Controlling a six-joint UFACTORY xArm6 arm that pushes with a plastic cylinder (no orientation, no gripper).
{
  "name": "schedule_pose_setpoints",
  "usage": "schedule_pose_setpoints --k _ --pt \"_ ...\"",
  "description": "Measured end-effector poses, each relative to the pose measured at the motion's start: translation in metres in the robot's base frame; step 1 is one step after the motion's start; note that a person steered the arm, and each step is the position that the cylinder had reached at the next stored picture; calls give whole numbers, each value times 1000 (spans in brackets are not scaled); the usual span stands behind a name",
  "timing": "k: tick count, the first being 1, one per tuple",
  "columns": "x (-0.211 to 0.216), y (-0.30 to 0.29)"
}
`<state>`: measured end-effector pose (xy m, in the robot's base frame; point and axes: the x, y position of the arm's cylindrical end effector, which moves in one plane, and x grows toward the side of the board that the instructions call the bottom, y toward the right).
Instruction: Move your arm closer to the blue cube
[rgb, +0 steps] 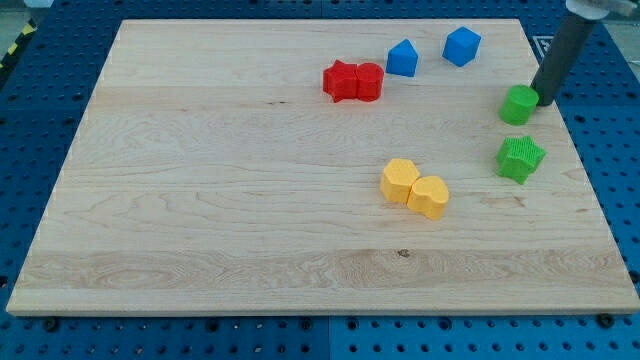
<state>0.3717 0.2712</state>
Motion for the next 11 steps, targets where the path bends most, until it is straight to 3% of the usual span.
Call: schedule_pose_setpoints --k 1,3,5,8,9,11 --pt "23 -17" --pt "-42 -31" --pt "-61 -62" --pt "-82 -30" --pt "-107 -13" --pt "-129 -32"
